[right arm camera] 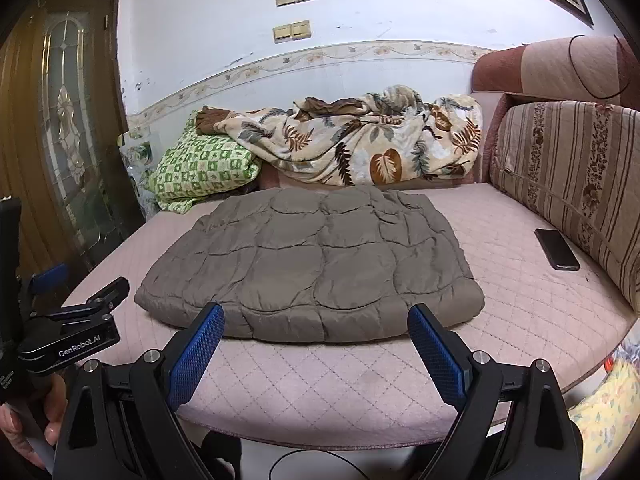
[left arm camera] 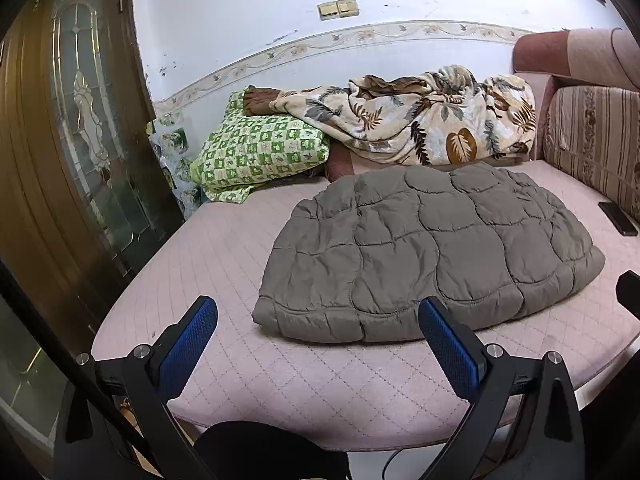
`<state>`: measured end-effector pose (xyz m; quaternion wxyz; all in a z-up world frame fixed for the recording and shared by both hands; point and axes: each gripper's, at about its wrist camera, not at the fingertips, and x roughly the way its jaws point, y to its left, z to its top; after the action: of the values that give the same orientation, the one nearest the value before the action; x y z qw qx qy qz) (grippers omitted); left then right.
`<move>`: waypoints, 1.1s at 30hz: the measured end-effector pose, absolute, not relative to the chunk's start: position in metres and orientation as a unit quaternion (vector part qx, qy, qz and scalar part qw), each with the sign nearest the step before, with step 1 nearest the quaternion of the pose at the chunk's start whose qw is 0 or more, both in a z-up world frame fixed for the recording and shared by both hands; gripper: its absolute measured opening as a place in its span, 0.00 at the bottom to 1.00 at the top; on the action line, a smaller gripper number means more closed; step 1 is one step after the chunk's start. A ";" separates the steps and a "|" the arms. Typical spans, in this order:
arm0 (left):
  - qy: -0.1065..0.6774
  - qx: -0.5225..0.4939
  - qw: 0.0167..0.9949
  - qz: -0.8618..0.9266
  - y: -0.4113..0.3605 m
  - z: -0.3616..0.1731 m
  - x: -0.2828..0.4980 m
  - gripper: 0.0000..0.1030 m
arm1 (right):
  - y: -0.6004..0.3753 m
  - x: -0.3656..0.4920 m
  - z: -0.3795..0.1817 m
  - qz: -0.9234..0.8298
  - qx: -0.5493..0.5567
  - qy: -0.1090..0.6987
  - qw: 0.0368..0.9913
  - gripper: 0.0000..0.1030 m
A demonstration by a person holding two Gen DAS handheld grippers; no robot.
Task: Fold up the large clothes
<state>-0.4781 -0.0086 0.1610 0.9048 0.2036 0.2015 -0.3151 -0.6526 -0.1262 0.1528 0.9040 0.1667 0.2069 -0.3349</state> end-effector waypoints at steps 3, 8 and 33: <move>0.212 0.206 0.900 -0.319 -0.012 0.157 -0.477 0.98 | -0.126 -0.651 0.150 -0.331 0.170 0.215 0.903 0.92; 0.226 0.198 0.898 -0.322 -0.012 0.154 -0.471 0.98 | -0.126 -0.651 0.151 -0.336 0.165 0.211 0.903 0.92; 0.258 0.188 0.889 -0.329 -0.007 0.148 -0.461 0.98 | -0.115 -0.637 0.146 -0.333 0.149 0.227 0.903 0.92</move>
<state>-0.4606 -0.0074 0.1479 0.8886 0.1881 0.2579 -0.3295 -0.6369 -0.1155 0.1460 0.9030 0.1490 0.2270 -0.3330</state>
